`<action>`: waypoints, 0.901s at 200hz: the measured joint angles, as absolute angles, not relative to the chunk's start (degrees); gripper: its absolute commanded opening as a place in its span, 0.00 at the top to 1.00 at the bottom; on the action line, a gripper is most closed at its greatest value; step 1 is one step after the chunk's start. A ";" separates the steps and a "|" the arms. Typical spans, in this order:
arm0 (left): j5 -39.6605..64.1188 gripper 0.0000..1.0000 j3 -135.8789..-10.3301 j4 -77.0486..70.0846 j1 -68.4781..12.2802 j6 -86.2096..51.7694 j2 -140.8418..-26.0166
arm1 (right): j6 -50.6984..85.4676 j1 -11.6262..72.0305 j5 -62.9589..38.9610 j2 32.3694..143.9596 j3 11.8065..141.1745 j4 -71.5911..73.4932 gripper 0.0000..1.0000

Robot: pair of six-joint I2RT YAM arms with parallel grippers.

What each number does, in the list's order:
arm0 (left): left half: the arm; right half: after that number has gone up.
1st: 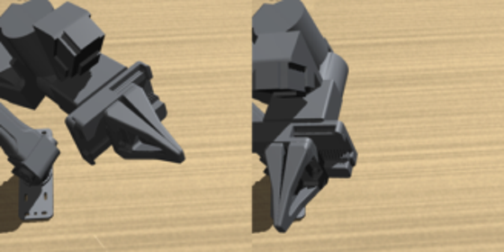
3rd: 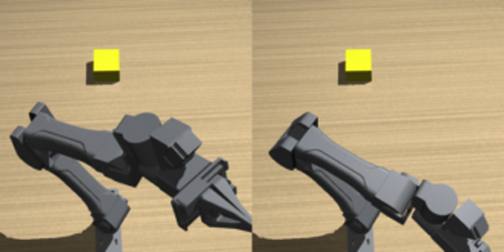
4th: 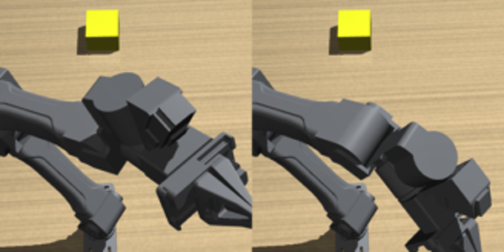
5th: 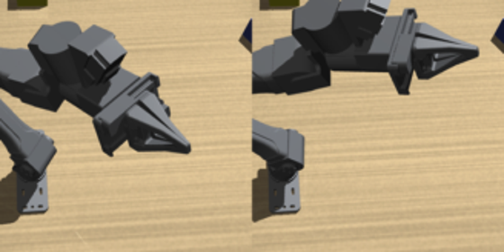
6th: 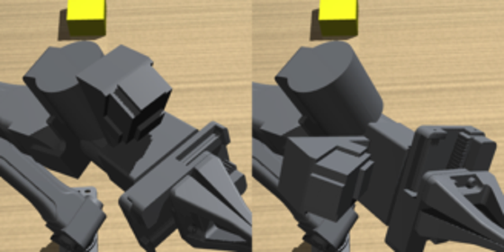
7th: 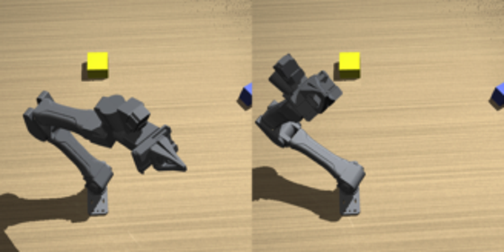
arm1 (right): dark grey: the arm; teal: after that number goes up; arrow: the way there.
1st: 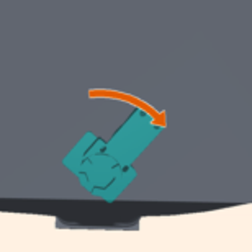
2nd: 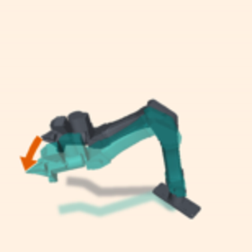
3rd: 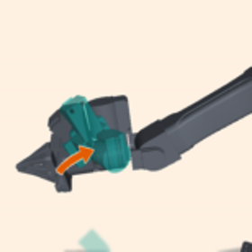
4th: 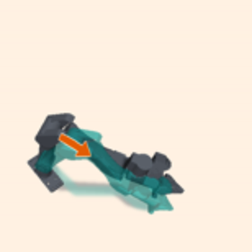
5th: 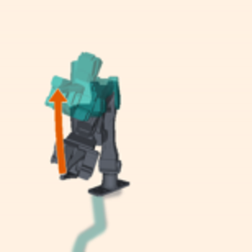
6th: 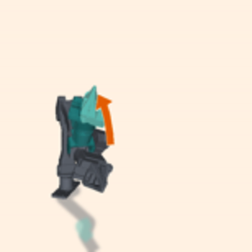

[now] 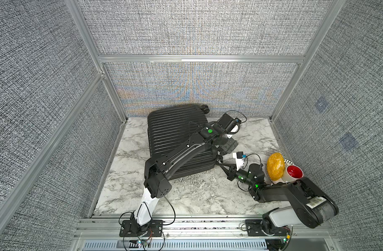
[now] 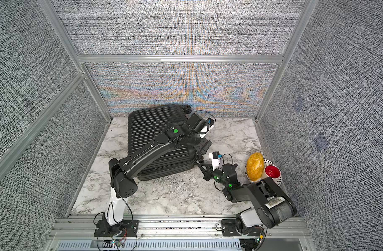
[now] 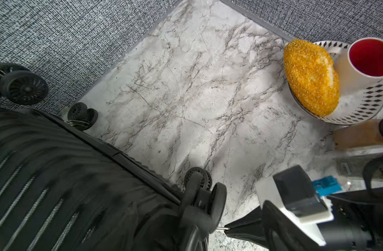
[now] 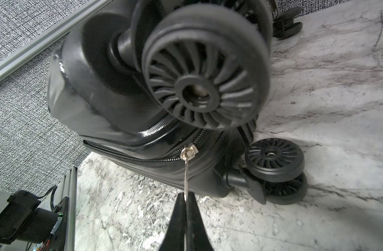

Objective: Open the suitcase zippers
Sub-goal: Unzip the zipper on the suitcase.

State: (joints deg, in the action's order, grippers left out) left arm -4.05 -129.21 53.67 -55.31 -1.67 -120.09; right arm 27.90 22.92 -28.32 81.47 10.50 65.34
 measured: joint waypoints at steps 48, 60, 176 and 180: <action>-1.08 0.16 -129.84 55.61 -53.87 -1.50 -121.99 | 27.77 23.75 -26.94 78.39 9.78 62.72 1.00; -0.80 0.17 -130.19 56.05 -53.58 -1.50 -122.98 | 27.75 23.81 -26.70 78.04 9.78 62.24 1.00; 8.16 0.19 -127.90 55.11 -51.37 -1.80 -124.07 | 27.62 23.88 -26.20 78.46 10.00 61.54 1.00; 8.47 0.19 -127.92 55.05 -51.37 -1.65 -124.18 | 27.62 23.88 -26.20 78.41 10.00 61.52 1.00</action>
